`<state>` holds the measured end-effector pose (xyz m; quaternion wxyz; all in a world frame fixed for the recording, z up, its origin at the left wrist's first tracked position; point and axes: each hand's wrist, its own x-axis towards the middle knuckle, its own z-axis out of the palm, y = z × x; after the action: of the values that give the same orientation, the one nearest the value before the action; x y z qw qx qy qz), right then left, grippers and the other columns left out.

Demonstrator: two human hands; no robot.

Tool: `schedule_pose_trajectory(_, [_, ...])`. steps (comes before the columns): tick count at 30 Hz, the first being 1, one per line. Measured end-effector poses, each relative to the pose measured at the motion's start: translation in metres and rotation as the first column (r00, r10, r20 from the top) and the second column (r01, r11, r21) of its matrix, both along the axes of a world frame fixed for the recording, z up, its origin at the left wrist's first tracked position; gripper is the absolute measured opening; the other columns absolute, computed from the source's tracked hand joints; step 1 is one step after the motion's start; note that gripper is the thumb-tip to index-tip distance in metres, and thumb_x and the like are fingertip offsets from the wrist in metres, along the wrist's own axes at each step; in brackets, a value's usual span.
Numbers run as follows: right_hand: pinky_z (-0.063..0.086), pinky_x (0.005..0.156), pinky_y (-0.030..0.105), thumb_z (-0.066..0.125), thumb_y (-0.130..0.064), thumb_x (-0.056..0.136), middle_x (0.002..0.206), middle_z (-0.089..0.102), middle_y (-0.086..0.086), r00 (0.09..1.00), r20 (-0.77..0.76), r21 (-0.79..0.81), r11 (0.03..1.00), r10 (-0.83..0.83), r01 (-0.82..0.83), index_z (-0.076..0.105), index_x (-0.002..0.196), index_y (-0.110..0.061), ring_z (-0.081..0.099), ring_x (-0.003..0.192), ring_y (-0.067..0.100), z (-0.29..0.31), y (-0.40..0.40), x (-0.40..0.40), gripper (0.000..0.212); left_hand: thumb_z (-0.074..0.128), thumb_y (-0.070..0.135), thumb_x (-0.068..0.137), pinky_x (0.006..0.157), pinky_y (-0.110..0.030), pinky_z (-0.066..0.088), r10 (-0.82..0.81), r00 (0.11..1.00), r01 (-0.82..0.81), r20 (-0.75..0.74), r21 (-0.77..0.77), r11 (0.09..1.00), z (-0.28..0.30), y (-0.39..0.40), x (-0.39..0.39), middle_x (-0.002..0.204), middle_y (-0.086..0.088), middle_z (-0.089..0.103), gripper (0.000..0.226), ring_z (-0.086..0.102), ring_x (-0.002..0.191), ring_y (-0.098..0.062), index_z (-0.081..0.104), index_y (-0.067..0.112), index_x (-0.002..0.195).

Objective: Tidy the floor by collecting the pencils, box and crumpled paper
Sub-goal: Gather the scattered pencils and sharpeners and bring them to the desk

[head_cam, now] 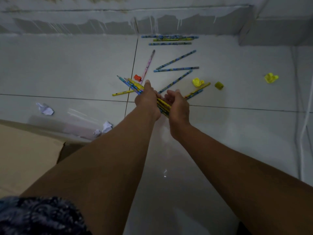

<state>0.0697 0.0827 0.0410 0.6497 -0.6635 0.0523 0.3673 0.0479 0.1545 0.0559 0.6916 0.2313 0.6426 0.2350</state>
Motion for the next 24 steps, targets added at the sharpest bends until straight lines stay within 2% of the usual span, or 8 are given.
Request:
schedule_pose_trajectory(3, [0.048, 0.082, 0.029, 0.045, -0.041, 0.097, 0.094, 0.069, 0.001, 0.924, 0.321, -0.108, 0.978, 0.206, -0.181, 0.071, 0.087, -0.02, 0.062, 0.091, 0.013, -0.01, -0.015, 0.011, 0.035, 0.069, 0.048, 0.088, 0.056, -0.027, 0.046, -0.03, 0.984, 0.059, -0.177, 0.158, 0.986, -0.004, 0.006, -0.001, 0.065, -0.006, 0.058, 0.038, 0.05, 0.051, -0.016, 0.059, 0.011, 0.088])
schedule_pose_trajectory(4, [0.046, 0.077, 0.028, 0.047, -0.035, 0.099, 0.092, 0.068, 0.002, 0.818, 0.484, -0.199, 0.949, 0.311, -0.244, 0.071, 0.091, -0.016, 0.061, 0.088, 0.014, -0.016, -0.022, 0.017, 0.032, 0.071, 0.051, 0.085, 0.06, -0.03, 0.048, -0.062, 0.966, 0.121, -0.251, 0.226, 0.966, -0.008, 0.007, -0.004, 0.073, -0.01, 0.061, 0.043, 0.053, 0.058, -0.018, 0.061, 0.01, 0.091])
schedule_pose_trajectory(6, [0.046, 0.075, 0.033, 0.051, -0.028, 0.096, 0.095, 0.069, 0.004, 0.485, 0.705, -0.439, 0.856, 0.517, -0.275, 0.071, 0.099, -0.016, 0.062, 0.091, 0.022, -0.033, -0.035, 0.036, 0.024, 0.072, 0.053, 0.083, 0.067, -0.033, 0.049, -0.161, 0.909, 0.298, -0.385, 0.329, 0.896, -0.016, 0.003, -0.011, 0.075, -0.01, 0.061, 0.041, 0.057, 0.069, -0.022, 0.059, 0.015, 0.077])
schedule_pose_trajectory(8, [0.046, 0.077, 0.038, 0.054, -0.025, 0.089, 0.099, 0.07, 0.002, 0.208, 0.715, -0.632, 0.744, 0.667, -0.217, 0.072, 0.101, -0.019, 0.063, 0.096, 0.028, -0.048, -0.042, 0.054, 0.022, 0.069, 0.052, 0.087, 0.066, -0.03, 0.047, -0.241, 0.838, 0.451, -0.49, 0.371, 0.812, -0.021, -0.004, -0.014, 0.065, -0.002, 0.056, 0.043, 0.057, 0.066, -0.021, 0.052, 0.02, 0.063])
schedule_pose_trajectory(12, [0.036, 0.081, 0.039, 0.049, -0.026, 0.081, 0.097, 0.069, -0.003, -0.037, 0.673, -0.734, 0.662, 0.738, -0.151, 0.072, 0.096, -0.023, 0.061, 0.098, 0.026, -0.055, -0.046, 0.071, 0.028, 0.06, 0.057, 0.091, 0.062, -0.027, 0.041, -0.311, 0.697, 0.639, -0.646, 0.364, 0.677, -0.026, -0.009, -0.013, 0.06, 0.002, 0.054, 0.049, 0.056, 0.064, -0.019, 0.049, 0.021, 0.059])
schedule_pose_trajectory(14, [0.033, 0.082, 0.039, 0.051, -0.027, 0.081, 0.095, 0.068, -0.003, -0.119, 0.65, -0.76, 0.639, 0.751, -0.119, 0.071, 0.092, -0.023, 0.061, 0.097, 0.027, -0.055, -0.045, 0.073, 0.024, 0.06, 0.058, 0.091, 0.062, -0.026, 0.041, -0.318, 0.684, 0.657, -0.656, 0.366, 0.659, -0.029, -0.01, -0.013, 0.059, 0.002, 0.053, 0.051, 0.055, 0.063, -0.019, 0.048, 0.022, 0.057])
schedule_pose_trajectory(18, [0.032, 0.083, 0.04, 0.064, -0.024, 0.08, 0.094, 0.065, 0.0, -0.104, 0.62, -0.784, 0.606, 0.778, -0.135, 0.072, 0.089, -0.022, 0.059, 0.096, 0.029, -0.055, -0.039, 0.071, 0.012, 0.062, 0.057, 0.09, 0.055, -0.027, 0.042, -0.327, 0.688, 0.652, -0.648, 0.353, 0.671, -0.035, -0.007, -0.019, 0.059, 0.0, 0.055, 0.049, 0.054, 0.058, -0.016, 0.051, 0.02, 0.06])
schedule_pose_trajectory(24, [0.027, 0.079, 0.041, 0.062, -0.027, 0.086, 0.098, 0.062, 0.003, -0.166, 0.551, -0.834, 0.536, 0.818, -0.127, 0.068, 0.091, -0.021, 0.055, 0.098, 0.03, -0.051, -0.031, 0.068, 0.01, 0.065, 0.062, 0.085, 0.067, -0.041, 0.058, -0.359, 0.695, 0.638, -0.623, 0.304, 0.708, -0.041, -0.003, -0.029, 0.062, -0.004, 0.06, 0.05, 0.059, 0.059, -0.022, 0.06, 0.016, 0.066])
